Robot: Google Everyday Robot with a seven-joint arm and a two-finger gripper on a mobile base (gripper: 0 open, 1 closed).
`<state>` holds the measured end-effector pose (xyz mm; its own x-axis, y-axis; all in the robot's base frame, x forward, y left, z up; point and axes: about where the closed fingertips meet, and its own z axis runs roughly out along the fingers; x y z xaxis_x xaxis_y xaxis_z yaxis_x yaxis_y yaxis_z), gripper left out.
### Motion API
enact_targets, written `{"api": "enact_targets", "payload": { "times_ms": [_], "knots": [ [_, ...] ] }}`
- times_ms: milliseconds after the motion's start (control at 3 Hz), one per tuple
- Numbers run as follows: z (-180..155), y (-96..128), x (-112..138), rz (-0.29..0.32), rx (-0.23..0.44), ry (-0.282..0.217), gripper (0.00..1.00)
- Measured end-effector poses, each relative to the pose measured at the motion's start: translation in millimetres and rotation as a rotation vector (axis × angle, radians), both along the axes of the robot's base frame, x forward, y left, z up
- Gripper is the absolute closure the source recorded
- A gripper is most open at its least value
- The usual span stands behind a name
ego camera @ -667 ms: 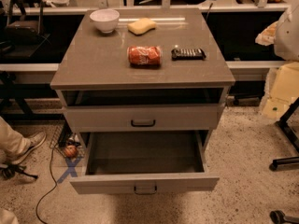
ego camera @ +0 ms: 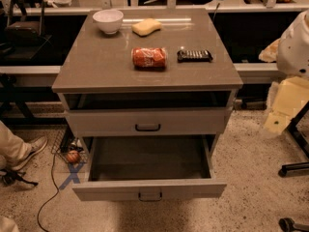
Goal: Close middle drawer
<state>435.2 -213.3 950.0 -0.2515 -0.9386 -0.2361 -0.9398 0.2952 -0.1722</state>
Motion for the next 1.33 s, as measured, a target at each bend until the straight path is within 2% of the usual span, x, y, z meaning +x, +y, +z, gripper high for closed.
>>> {"api": "enact_targets", "payload": {
  "times_ms": [333,1000,1333],
  "knots": [
    [-52.4,11.5,-6.6,-0.062,0.108,0.106,0.00],
    [-203.1,69.4,-46.8,-0.373,0.422,0.366,0.00],
    [-231.7,75.3,-55.3,-0.420,0.429,0.378,0.00]
  ]
}}
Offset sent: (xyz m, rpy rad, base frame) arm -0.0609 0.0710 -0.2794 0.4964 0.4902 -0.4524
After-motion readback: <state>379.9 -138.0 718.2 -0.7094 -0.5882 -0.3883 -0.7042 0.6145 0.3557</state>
